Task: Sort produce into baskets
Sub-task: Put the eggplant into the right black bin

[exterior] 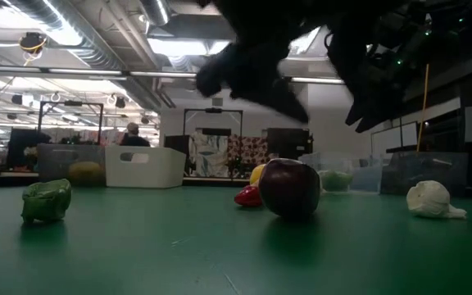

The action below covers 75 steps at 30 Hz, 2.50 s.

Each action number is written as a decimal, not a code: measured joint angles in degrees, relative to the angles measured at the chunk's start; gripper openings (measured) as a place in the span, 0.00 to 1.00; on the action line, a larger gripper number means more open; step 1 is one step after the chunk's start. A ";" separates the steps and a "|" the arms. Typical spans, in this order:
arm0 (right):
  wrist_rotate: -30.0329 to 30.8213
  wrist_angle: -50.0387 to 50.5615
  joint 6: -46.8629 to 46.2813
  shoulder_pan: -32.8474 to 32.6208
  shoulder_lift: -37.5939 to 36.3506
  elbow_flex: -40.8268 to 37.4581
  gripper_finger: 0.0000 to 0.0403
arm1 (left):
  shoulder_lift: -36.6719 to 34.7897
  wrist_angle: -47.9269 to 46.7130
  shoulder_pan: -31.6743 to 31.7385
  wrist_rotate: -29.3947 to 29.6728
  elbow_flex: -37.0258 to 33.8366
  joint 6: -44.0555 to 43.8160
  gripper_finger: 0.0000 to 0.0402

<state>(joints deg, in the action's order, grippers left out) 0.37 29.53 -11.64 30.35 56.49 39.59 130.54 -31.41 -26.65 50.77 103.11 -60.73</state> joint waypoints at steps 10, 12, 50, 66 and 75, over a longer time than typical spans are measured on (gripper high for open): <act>0.01 0.25 0.00 0.00 0.00 -0.02 0.75 | 4.45 -2.99 1.21 -7.22 -0.04 -7.23 0.65; 0.01 0.40 0.01 0.00 0.00 -0.02 0.75 | 4.73 -2.23 1.54 -9.12 -0.05 -8.04 0.65; -27.96 -34.91 2.77 0.00 -12.94 -0.07 0.75 | -20.08 -52.68 -2.36 38.86 -0.50 -27.11 0.36; -35.60 -41.93 2.67 0.00 -8.99 -0.07 0.75 | -19.89 -52.48 6.69 30.13 -5.70 -30.58 0.35; -31.80 -41.35 3.17 0.04 -2.93 -0.07 0.75 | -19.91 -18.00 14.78 0.84 -6.45 22.53 0.35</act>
<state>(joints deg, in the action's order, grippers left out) -31.43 -11.82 -8.47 30.39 53.56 39.53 110.63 -49.40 -11.87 51.61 96.66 -38.20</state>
